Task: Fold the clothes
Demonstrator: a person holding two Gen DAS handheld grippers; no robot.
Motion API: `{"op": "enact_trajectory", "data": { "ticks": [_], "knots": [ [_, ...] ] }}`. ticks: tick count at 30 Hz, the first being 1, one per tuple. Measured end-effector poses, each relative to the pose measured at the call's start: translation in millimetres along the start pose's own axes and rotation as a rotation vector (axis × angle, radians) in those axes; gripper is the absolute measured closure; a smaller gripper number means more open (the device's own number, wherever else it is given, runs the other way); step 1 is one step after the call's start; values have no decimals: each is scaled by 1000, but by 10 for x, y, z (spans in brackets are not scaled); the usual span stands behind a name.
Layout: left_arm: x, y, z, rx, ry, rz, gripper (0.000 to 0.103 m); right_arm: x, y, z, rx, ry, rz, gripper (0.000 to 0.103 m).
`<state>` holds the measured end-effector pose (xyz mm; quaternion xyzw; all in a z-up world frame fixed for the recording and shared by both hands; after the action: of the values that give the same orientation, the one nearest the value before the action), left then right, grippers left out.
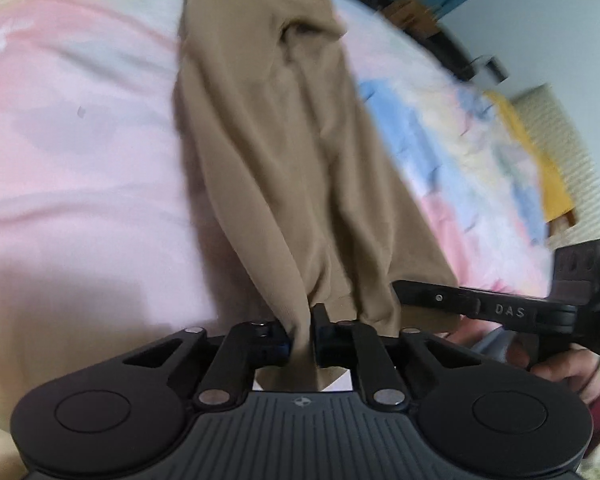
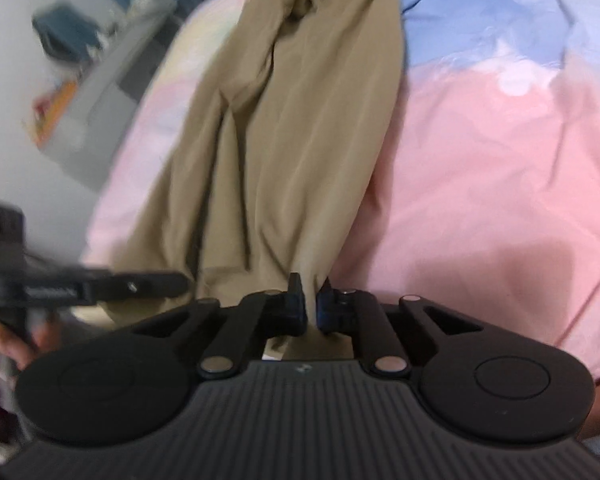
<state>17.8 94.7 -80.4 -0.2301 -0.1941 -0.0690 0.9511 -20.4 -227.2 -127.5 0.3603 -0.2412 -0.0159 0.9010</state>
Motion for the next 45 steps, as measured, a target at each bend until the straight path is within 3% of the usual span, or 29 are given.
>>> {"op": "enact_trajectory", "data": {
  "ticks": [8,15,20,25,30,34,41,45],
  "knots": [
    [147,-307,743,-96,-197,20,96,419,316,764,99,-211,43,95],
    [17,-688,1433,-137,-319,-27,97,428,509,1307,167,-305,114,95],
    [-544,-960,1627,-127,-283,-146,97,95,626,1575,190,-301,190,95],
    [-1218,-935,1569,-141,-217,-170,97,-458,446,1689,222,-233,179,95],
    [-1333,-1001,1458,-141,-213,-225,97,-779,430,1728,202,-214,243,95],
    [-1120,-943,1528,-147,-255,-244,97,-665,440,1704,188,-238,272,95],
    [-378,-898,1433,-130,-369,-209,97,-9,467,1544,180,-320,272,95],
    [199,-742,1244,-142,-412,-121,97,468,409,1276,155,-359,239,95]
  ]
}}
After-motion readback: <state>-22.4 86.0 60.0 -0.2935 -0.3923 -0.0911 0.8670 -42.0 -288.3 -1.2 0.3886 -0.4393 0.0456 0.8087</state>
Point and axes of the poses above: each gripper's, at about its wrist camera, not at the fingertips, and z roughly against the way its jaws point, y to its left, x to its top, the point moved 1 cm from there along -z, roughly the way its jaws point, and after that the axes turned 9 degrees about x, right-handed, at the moved point
